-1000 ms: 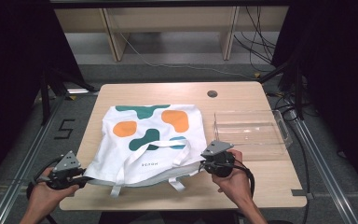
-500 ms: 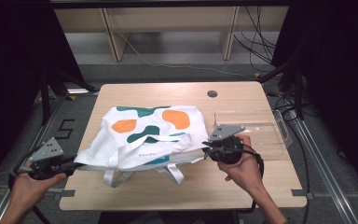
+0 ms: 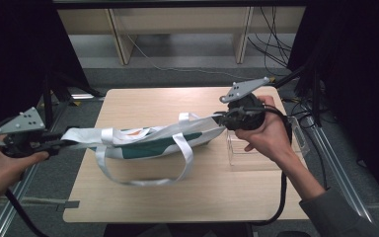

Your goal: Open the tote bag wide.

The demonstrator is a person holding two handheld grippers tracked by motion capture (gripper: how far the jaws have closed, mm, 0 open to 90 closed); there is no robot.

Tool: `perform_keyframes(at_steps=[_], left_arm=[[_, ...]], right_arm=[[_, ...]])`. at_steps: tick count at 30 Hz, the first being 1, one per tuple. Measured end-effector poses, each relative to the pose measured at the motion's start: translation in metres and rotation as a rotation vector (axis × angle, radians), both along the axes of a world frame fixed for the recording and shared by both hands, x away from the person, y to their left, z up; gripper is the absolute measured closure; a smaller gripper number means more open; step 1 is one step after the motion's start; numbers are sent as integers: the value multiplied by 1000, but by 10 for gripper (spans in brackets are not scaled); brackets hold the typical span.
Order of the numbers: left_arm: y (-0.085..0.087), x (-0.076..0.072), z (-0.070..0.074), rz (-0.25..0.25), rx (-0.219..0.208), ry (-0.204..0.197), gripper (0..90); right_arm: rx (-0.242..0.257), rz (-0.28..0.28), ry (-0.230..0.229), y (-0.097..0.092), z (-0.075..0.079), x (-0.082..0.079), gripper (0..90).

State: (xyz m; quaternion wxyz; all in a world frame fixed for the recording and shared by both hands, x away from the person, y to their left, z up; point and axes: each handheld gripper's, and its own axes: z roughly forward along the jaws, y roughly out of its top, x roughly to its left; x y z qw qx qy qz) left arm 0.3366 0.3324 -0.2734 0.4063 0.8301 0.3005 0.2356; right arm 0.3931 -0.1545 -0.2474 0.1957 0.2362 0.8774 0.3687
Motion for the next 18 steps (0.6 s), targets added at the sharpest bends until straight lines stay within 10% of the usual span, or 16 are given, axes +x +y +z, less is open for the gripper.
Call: perform_keyframes(at_steps=[7,14,18], left_arm=[[3,-3,27,-5,-47,-1,813],[5,2,20,0,-40,18,809],[8,9,11,35,-108,49,805]], right_arm=[[12,-5,-10,1,26,2,870],[11,-3,6,1,18,6,870],[21,-18,-1,1,11,9,869]])
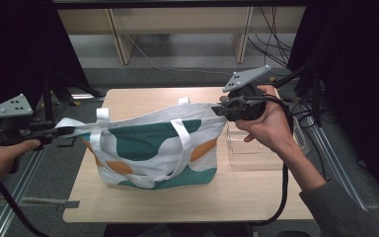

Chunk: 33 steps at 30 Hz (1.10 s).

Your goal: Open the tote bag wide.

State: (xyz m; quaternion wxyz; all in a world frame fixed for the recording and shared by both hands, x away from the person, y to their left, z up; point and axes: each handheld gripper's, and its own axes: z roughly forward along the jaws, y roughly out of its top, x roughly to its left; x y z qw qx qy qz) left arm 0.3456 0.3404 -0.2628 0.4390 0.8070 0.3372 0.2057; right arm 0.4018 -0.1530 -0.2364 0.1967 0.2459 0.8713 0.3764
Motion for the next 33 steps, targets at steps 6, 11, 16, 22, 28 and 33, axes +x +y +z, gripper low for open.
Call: perform_keyframes(at_steps=[6,11,16,22,28,33], left_arm=[[-2,8,-14,3,40,-7,801],[-2,9,-27,4,31,18,794],[-3,18,-42,-5,80,54,789],[-2,25,-55,-3,90,73,788],[-8,29,-59,7,114,118,786],[-13,39,-70,-16,172,133,788]], right_arm=[[-8,-7,41,1,-15,6,869],[-24,9,40,3,-32,11,868],[-48,9,67,7,-48,16,868],[-68,8,69,10,-61,19,866],[-87,-24,92,10,-74,21,866],[-114,-24,90,15,-88,22,866]])
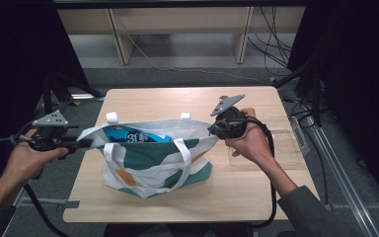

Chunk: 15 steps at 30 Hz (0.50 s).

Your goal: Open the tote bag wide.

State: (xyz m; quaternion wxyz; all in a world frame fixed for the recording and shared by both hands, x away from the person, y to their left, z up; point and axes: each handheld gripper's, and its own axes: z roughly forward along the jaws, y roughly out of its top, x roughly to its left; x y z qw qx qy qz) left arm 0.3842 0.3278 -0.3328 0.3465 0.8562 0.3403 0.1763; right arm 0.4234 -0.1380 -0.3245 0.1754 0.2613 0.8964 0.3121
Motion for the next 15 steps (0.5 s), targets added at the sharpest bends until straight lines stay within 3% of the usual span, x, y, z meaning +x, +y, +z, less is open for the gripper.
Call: perform_keyframes(at_steps=[3,5,8,10,13,15], left_arm=[[-3,3,-6,1,15,8,790],[-4,5,-11,8,23,5,792],[-5,4,-16,35,-20,38,792],[-2,6,-11,11,-6,-4,764],[-1,5,-1,21,8,-79,638],[-3,5,4,28,0,-88,614]], right_arm=[[-9,-6,6,3,-11,0,865],[-12,20,12,3,-14,1,865],[-6,1,24,5,-21,-1,865],[-19,8,21,6,-21,-1,863],[-1,2,19,4,-20,0,863],[13,-3,19,1,-19,1,863]])
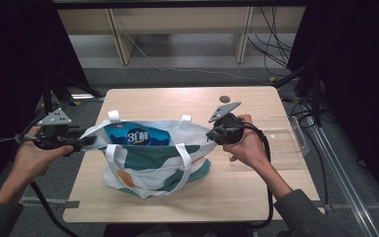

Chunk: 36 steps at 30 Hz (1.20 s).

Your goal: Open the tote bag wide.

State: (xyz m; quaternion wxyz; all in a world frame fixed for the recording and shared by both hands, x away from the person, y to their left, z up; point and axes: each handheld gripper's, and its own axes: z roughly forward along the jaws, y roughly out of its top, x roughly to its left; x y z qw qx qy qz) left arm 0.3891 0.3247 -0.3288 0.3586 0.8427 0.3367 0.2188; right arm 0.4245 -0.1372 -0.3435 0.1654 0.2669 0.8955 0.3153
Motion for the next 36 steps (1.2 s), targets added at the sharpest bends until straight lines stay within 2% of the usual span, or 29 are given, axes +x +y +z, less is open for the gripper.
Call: perform_keyframes(at_steps=[1,2,3,4,5,6,8,9,11,12,13,14,15,16,17,18,19,20,22,23,25,26,29,30,31,32,33,34,36], left_arm=[[0,0,0,0,0,0,603],[-5,-1,3,13,7,-31,579],[-8,-5,6,44,-2,-52,545],[-7,-7,11,14,36,-93,570],[-13,-8,13,1,-11,-143,575],[-14,-9,16,-16,8,-149,601],[-15,-8,22,-45,49,-154,733],[-15,-8,22,-45,49,-154,776],[-13,1,20,-19,38,-121,825],[-12,6,17,-16,34,-104,836],[-11,10,12,-13,39,-90,839],[-11,10,12,-13,39,-90,841],[-11,13,4,6,28,-67,841],[-11,15,-2,2,11,-40,844],[-9,16,-10,-8,20,-19,845],[-9,16,-10,-8,20,-19,844],[-5,17,-14,-41,55,7,844],[-3,15,-19,-38,61,35,842],[-2,12,-25,-30,53,59,842],[0,12,-27,-45,73,56,841],[0,9,-36,-24,60,87,841],[0,9,-36,-24,60,87,841],[3,7,-56,-33,47,110,840],[2,5,-62,-8,18,141,839],[2,6,-67,-31,37,133,840],[0,5,-74,-12,19,159,841],[0,8,-82,-33,46,162,842],[0,9,-86,-35,69,194,845],[-5,11,-105,-14,41,252,846]], right_arm=[[0,0,0,0,0,0,863],[10,4,-15,-1,1,0,862],[8,0,-4,-2,3,0,862],[25,10,-2,-2,3,-1,861],[32,11,-17,-1,4,-1,858],[33,17,-23,-2,6,-1,858],[40,16,-31,-1,8,-1,859],[40,16,-31,-1,8,-1,859],[28,15,-23,1,10,0,865],[33,7,-32,2,8,0,867],[11,32,-53,2,8,2,868],[11,32,-53,2,8,2,868],[18,13,-36,3,6,1,868],[9,20,-24,4,3,-1,870],[1,23,-9,4,2,-2,870],[2,19,-6,5,0,-2,871],[2,19,-6,5,0,-2,871],[-5,26,6,7,-6,-2,871],[-7,26,8,10,-11,-3,871],[-11,24,13,12,-14,-3,871],[-15,22,23,14,-21,-3,871],[-15,22,23,14,-21,-3,871],[-30,26,35,15,-39,-5,871],[-25,17,36,15,-44,-7,871],[-30,46,19,14,-49,-6,871],[-25,16,42,15,-54,-10,870],[-36,15,40,15,-59,-10,870],[-39,10,50,15,-65,-12,870],[-51,15,70,15,-73,-13,871]])
